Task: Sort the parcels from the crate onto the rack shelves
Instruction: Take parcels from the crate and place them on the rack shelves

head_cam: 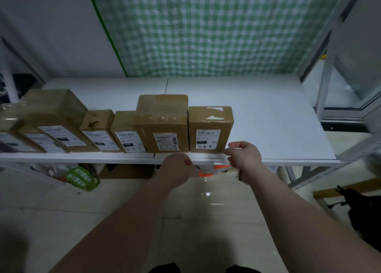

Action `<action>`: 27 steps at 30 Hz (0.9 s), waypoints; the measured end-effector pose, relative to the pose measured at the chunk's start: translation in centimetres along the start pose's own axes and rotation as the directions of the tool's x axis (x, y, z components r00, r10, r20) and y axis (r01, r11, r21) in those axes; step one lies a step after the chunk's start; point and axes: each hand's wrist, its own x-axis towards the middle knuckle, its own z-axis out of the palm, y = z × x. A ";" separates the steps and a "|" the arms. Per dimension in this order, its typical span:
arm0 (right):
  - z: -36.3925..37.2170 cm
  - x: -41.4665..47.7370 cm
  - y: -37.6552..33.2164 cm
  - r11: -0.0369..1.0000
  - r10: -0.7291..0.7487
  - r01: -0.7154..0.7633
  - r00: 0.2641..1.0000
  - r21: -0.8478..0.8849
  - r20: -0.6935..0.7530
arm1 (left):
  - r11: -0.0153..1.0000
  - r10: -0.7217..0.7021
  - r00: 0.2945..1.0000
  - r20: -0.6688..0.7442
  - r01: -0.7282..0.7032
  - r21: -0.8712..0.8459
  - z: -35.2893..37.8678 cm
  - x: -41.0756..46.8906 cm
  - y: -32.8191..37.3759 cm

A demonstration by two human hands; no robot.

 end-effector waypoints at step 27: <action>4.3 -32.6 -5.0 0.987 -0.102 0.139 0.934 -0.084 0.341 | 0.723 -0.366 0.900 -0.237 0.115 -0.681 -11.1 -34.9 -4.5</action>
